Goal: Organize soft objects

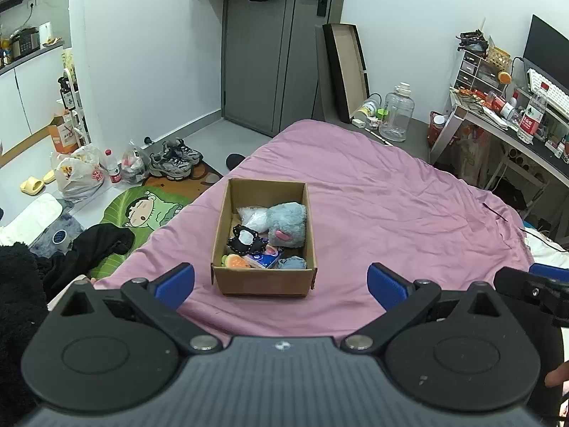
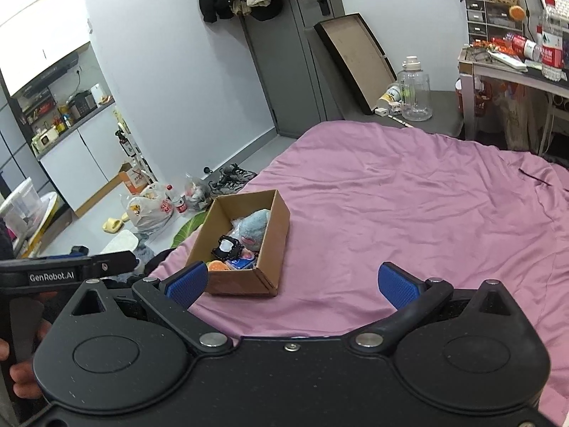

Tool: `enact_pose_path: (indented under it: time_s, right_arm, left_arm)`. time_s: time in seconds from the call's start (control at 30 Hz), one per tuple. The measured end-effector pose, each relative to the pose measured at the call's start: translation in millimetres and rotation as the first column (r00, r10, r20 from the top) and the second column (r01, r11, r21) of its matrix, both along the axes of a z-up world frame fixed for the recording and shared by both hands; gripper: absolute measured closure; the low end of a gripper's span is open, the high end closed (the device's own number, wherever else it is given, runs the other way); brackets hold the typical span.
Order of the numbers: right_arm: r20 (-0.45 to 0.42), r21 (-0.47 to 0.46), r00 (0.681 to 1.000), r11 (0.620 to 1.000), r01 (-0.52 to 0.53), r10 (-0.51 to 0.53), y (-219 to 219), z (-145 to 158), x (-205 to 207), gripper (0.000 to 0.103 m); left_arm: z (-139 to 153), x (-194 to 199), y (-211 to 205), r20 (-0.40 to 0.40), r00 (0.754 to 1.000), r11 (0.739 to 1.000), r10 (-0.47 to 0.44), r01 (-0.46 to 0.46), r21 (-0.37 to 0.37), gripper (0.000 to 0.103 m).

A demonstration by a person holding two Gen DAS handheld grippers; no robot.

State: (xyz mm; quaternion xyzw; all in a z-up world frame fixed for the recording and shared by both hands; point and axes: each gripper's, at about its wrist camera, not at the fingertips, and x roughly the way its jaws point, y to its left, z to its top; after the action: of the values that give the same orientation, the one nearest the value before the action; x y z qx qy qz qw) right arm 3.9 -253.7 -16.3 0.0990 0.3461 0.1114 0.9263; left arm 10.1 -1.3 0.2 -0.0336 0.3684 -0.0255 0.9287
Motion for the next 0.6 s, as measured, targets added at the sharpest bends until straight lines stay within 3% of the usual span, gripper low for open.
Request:
enact_pose_path:
  time_s: [0.6]
  right_arm:
    - [-0.049, -0.043, 0.999, 0.999, -0.004, 0.002, 6.9, -13.5, 6.2, 0.0]
  left_arm:
    - [-0.5, -4.9, -0.6, -0.005, 1.0, 0.999, -0.023, 0.023, 0.032, 0.0]
